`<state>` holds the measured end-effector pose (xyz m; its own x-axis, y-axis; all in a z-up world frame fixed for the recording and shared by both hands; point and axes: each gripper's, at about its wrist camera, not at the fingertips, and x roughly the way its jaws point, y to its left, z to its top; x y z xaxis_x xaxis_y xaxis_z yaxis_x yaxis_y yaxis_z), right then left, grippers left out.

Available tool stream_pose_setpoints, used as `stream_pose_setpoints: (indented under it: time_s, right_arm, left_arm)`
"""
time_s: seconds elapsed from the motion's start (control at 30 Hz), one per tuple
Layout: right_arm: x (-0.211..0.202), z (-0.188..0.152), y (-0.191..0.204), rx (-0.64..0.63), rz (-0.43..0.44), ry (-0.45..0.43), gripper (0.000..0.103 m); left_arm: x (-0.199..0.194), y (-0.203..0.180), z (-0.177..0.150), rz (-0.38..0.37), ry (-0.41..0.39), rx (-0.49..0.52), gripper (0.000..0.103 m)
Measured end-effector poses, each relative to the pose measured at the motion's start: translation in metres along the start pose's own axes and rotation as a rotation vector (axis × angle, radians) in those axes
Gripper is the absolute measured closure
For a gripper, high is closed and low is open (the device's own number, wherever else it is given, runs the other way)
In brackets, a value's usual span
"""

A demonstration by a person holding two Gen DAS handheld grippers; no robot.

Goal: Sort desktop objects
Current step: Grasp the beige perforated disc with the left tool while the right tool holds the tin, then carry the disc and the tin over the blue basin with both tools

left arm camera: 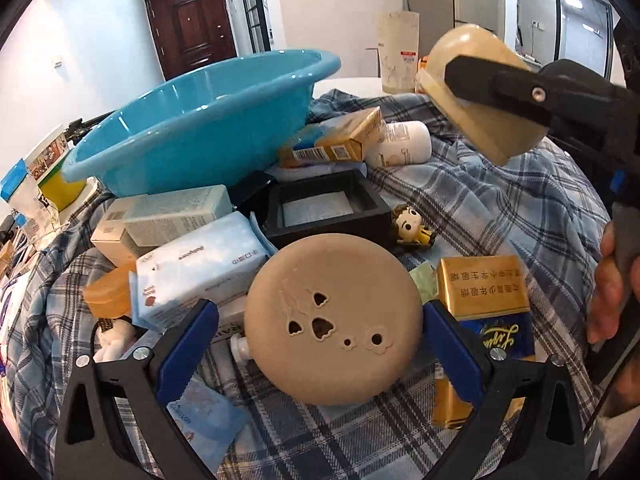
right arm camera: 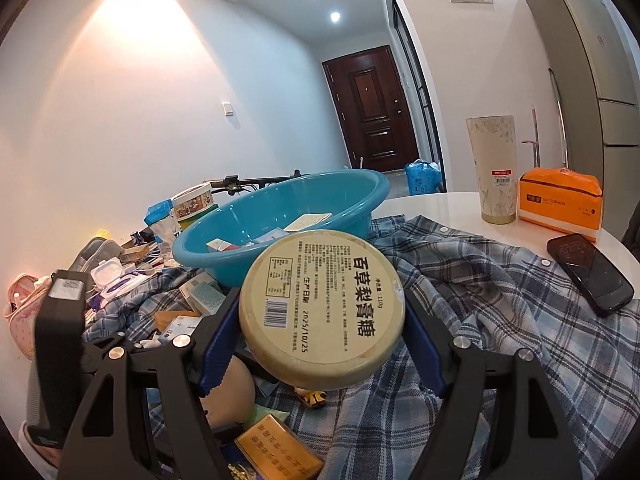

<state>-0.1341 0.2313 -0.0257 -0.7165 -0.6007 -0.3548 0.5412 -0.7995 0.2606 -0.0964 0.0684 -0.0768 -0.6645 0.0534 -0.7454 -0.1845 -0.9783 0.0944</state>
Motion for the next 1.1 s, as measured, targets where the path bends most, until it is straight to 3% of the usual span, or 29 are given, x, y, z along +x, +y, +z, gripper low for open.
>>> stream_pose_setpoints:
  time_s: [0.13, 0.73, 1.0, 1.1]
  right_arm:
    - [0.000, 0.000, 0.000, 0.002, -0.002, 0.000, 0.029]
    - [-0.002, 0.000, 0.002, -0.013, -0.007, -0.010, 0.029]
    - [-0.003, -0.001, 0.002, -0.009, -0.004, -0.013, 0.029]
    - [-0.003, -0.001, 0.002, -0.007, -0.003, -0.013, 0.029]
  left_arm:
    - [0.000, -0.006, 0.000, -0.001, -0.007, 0.032, 0.018]
    - [-0.003, 0.001, -0.003, -0.040, -0.014, 0.016, 0.018]
    - [-0.012, 0.001, -0.002, -0.071, -0.052, -0.010, 0.025]
    - [-0.022, -0.002, -0.005, -0.040, -0.072, 0.007, 0.025]
